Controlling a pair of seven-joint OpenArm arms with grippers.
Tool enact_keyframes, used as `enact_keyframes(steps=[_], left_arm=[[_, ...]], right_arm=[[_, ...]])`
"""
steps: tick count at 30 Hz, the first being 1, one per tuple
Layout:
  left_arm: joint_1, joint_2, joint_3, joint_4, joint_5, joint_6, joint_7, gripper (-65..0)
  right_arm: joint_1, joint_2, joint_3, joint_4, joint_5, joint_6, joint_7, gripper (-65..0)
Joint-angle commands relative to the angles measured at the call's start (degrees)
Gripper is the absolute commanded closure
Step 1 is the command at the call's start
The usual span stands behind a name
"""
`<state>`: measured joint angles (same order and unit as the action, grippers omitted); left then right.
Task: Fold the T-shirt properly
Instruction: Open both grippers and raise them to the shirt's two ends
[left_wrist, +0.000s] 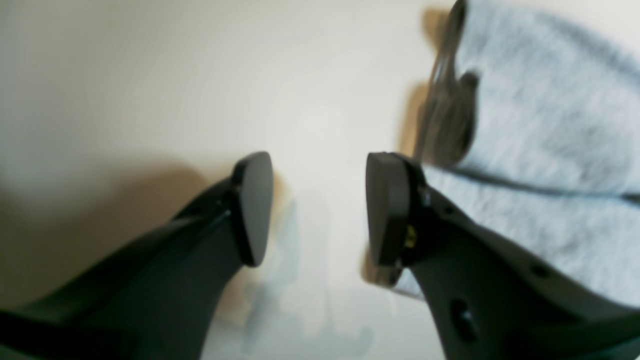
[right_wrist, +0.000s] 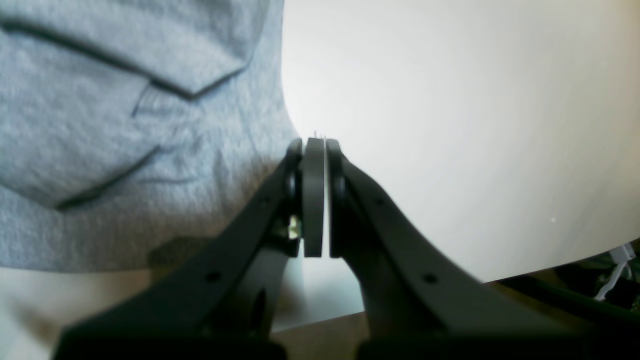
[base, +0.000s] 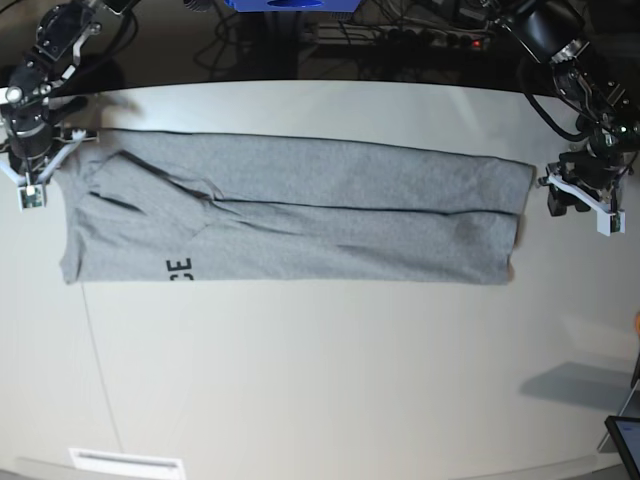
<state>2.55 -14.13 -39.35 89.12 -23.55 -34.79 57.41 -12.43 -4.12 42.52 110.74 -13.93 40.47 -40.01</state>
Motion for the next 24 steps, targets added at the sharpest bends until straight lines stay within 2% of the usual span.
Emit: enact_keyframes(steps=[1, 7, 11, 15, 18, 21, 24], left_arm=[[-1.2, -1.3, -0.3, 0.1, -1.4, -0.3, -1.3, -30.6], [-0.7, -5.1, -2.4, -2.0, -14.2, -5.2, -1.3, -30.4], [-1.2, -5.8, -6.1, -2.7, -17.2, -5.2, -0.7, -30.2], [-3.7, -7.2, -7.1, -8.8, -18.8, -5.2, 2.6, -30.6], [-4.5, -8.7, -7.1, -14.2, -23.4, -5.2, 2.8, -31.4], [-4.6, -9.5, -6.8, -18.4, -27.8, -5.2, 2.6, -39.8], [-4.6, -9.2, -6.7, -18.7, -29.0, -5.2, 2.7, -49.7]], right_arm=[[-0.1, 0.5, 0.2, 1.1, 0.5, -0.5, 2.6, -1.7], [-1.6, -0.1, 0.2, 1.0, 0.4, -0.5, 4.2, -1.7], [-1.9, -0.2, 0.2, 1.0, 0.4, -0.5, 4.4, -1.7], [-1.9, -0.3, 0.2, 0.8, 0.4, -0.5, 4.4, -1.7], [-1.8, -0.3, 0.2, 0.7, 0.4, -0.5, 4.4, -1.7], [-1.7, -0.3, 0.2, 0.7, 0.4, -0.5, 4.4, -1.7], [-1.7, -0.3, 0.2, 0.6, 0.4, -0.5, 4.4, -1.7]])
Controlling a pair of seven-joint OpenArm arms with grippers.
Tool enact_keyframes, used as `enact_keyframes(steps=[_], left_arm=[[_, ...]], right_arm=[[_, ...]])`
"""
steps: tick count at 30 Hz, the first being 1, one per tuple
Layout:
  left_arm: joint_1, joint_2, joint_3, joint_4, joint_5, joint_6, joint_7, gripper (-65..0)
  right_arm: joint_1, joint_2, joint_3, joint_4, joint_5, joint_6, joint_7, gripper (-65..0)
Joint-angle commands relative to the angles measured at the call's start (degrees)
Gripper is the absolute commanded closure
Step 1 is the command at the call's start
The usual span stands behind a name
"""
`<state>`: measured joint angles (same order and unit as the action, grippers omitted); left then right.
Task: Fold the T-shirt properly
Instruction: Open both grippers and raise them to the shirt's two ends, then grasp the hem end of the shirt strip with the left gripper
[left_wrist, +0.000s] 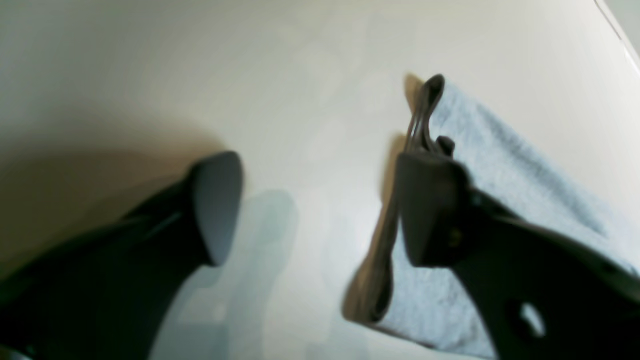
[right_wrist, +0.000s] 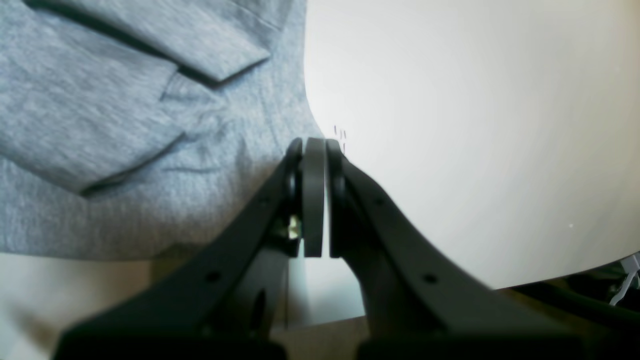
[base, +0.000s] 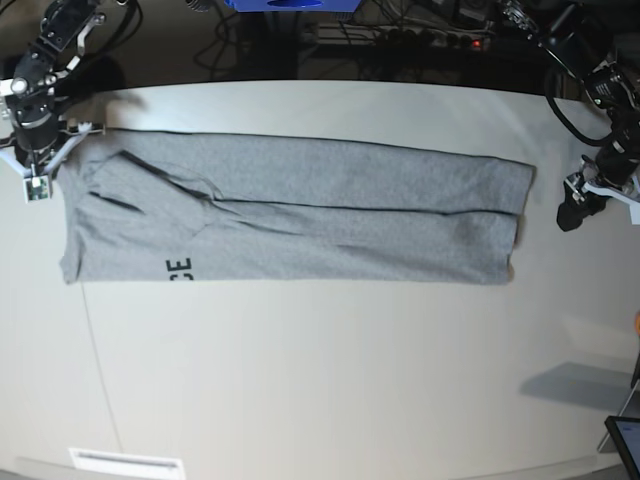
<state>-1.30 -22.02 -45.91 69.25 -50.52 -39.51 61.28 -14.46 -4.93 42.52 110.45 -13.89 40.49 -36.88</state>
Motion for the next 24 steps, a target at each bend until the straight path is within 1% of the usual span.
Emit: enact_keyframes(steps=[1, 2, 7, 12, 18, 24], left_arm=[[-0.8, -1.2, 0.1, 1.2, -2.0, -0.5, -1.2, -51.4], [-0.8, -1.1, 0.2, 1.2, -2.0, -0.5, -1.2, -52.2], [-0.8, -0.4, 0.6, 1.2, -2.1, -0.5, -1.1, -49.5], [-1.0, -0.6, 7.4, 1.2, -1.9, -0.5, -1.4, -49.5], [-2.7, -0.2, 12.2, 0.8, -1.7, -0.5, -1.5, -49.5], [-2.8, 2.0, 13.4, 0.7, -1.6, -0.5, -1.5, -49.4]], right_arm=[[0.3, 0.5, 0.2, 0.9, 0.4, -0.5, 1.2, -1.7], [0.3, 0.5, 0.2, 0.9, 0.4, -0.5, 1.2, -1.7], [0.5, 0.7, 0.0, -0.1, 0.4, -0.5, 1.3, -1.7], [0.5, 0.5, -0.1, -1.1, 0.4, -0.5, 1.3, -1.7], [0.5, 0.5, 0.1, -1.1, 0.4, -0.5, 1.3, -1.7], [0.3, 0.5, 0.2, -1.1, 0.4, -0.5, 1.3, -1.7]])
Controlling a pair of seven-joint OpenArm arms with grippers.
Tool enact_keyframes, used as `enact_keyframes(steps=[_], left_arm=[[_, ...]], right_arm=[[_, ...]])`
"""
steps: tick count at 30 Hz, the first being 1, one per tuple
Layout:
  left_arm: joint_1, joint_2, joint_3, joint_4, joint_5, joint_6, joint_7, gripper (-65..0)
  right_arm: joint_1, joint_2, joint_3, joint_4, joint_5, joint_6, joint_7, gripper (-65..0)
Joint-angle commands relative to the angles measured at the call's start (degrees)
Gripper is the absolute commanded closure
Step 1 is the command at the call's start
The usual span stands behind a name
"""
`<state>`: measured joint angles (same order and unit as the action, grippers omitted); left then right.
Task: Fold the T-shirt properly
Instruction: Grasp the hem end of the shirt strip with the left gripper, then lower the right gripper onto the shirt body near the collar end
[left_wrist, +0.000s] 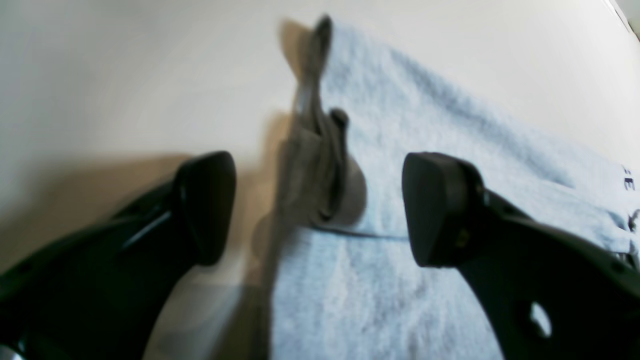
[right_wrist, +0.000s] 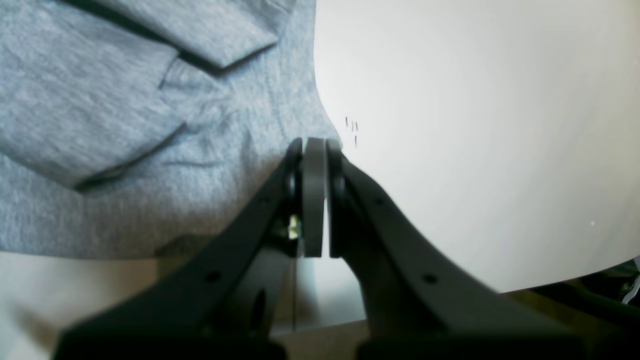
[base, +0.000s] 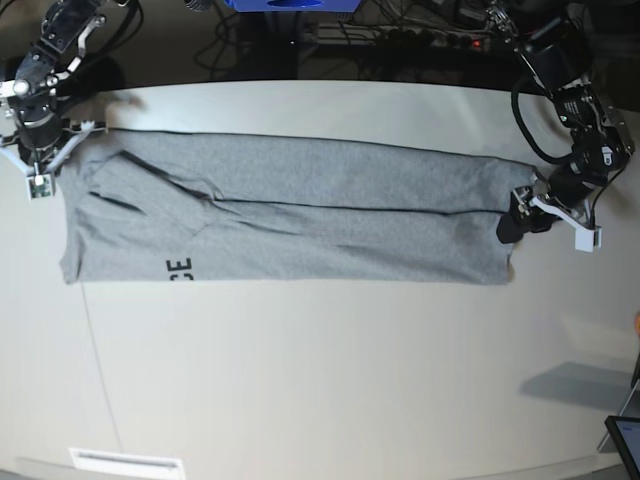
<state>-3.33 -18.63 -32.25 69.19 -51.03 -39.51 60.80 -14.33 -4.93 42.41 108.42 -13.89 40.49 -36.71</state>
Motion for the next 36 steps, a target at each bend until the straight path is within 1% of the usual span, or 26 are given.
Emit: enact_keyframes(steps=[1, 5, 8, 13, 19, 21, 24, 28, 33, 36], left_arm=[[-0.8, -1.2, -0.1, 0.7, -1.1, -0.5, -1.1, -49.4], [-0.4, -0.8, -0.5, 0.7, -1.1, -0.5, -1.1, -49.4], [-0.5, -1.4, -0.6, 0.8, -1.1, -0.5, -1.1, -49.4], [-0.6, -2.2, -0.7, 0.9, -1.1, -0.5, -1.1, -49.4], [-0.5, -2.3, -0.6, 0.9, -1.1, -0.5, -1.1, -49.4], [-0.5, -2.4, -0.6, 0.9, -1.1, -0.5, -1.1, -49.4], [-0.6, -2.5, -0.6, 0.8, -1.1, -0.5, -1.1, -49.4], [-0.7, -2.5, -0.6, 0.8, -1.1, -0.5, -1.1, -49.4], [-0.7, -2.3, -0.6, 0.8, -1.1, -0.5, -1.1, -49.4], [-0.7, -2.3, -0.6, 0.8, -1.1, -0.5, -1.1, -49.4]], right_arm=[[0.1, 0.5, 0.3, 0.9, 0.4, -0.5, 1.1, -1.7], [-0.7, 0.5, -0.3, 2.0, 0.5, -0.5, 1.2, -1.7], [-0.6, 0.4, -0.4, 3.6, 0.5, -0.5, 1.2, -1.6], [-0.6, 0.7, -6.7, 4.1, 0.4, -0.5, 1.2, -1.6], [-0.7, 0.5, -18.1, 4.1, 0.4, -0.5, 0.7, -1.2], [-0.7, 0.4, -20.8, 4.1, 0.4, -0.5, 0.6, -1.0], [-0.6, 0.3, -23.2, 3.9, 0.4, -0.5, -1.2, -0.9], [1.1, -0.1, -23.3, 1.1, 0.4, -0.5, -3.5, -0.9], [2.5, -0.3, -21.9, -6.0, 0.4, -0.5, -3.2, -0.9], [2.5, -0.3, -21.9, -8.0, 0.4, -0.5, -3.2, -0.9]])
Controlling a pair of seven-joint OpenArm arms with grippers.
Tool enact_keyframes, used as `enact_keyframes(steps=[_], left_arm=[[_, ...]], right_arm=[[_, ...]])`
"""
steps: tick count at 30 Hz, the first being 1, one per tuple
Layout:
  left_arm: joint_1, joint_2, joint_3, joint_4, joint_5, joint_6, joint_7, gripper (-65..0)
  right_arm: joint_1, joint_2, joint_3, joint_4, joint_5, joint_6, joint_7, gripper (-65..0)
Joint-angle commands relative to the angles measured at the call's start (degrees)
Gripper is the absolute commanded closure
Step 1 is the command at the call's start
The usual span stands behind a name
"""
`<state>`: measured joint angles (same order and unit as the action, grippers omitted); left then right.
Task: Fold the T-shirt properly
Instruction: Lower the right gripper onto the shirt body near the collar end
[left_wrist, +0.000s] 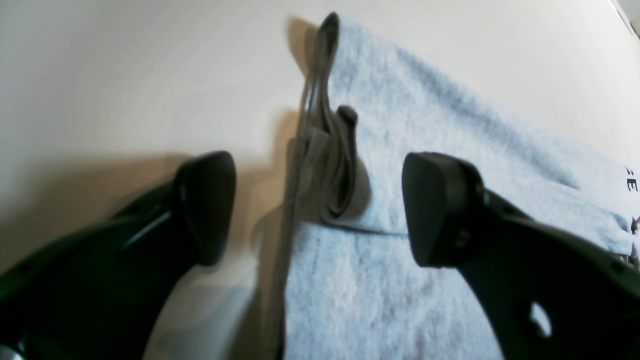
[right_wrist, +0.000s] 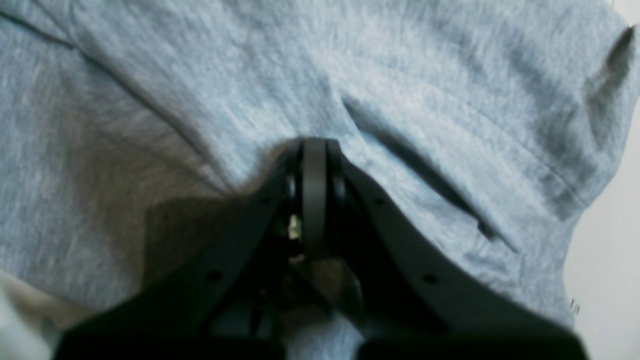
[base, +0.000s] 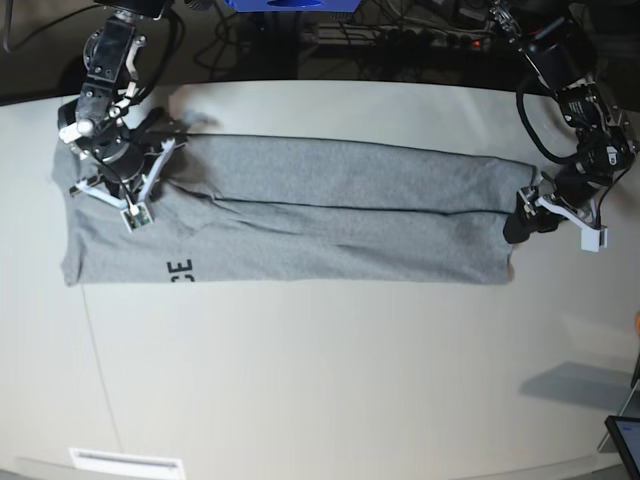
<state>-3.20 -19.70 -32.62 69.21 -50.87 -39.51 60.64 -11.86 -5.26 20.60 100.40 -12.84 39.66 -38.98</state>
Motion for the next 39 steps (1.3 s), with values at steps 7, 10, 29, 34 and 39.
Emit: enact_keyframes(steps=[7, 10, 29, 34, 39], left_arm=[[-0.8, -1.1, 0.1, 0.8, -1.2, -0.5, -0.9, -49.4], [-0.9, -0.9, 0.1, 1.2, -1.2, -0.5, -0.9, -49.4], [-4.2, -0.1, 0.3, -7.5, -1.3, -0.5, -0.6, -49.7], [-4.0, 0.1, 3.4, -7.5, -1.5, -0.5, -0.5, -49.7], [-2.6, 0.8, 4.0, -7.5, -1.6, -0.5, -0.5, -49.7]], right_arm=[[-0.1, -0.1, -0.1, -0.1, -0.7, 0.3, -1.0, -0.9], [-0.2, -0.1, -0.1, 0.0, -0.7, 0.3, -1.0, -0.9], [-0.4, -0.1, -0.1, 0.3, -0.7, 0.3, -1.3, -1.0], [-0.4, -0.1, -0.1, 0.3, -0.7, 0.3, -1.3, -1.2], [-0.4, -0.1, -0.1, 0.3, -0.7, 0.3, -1.3, -1.2]])
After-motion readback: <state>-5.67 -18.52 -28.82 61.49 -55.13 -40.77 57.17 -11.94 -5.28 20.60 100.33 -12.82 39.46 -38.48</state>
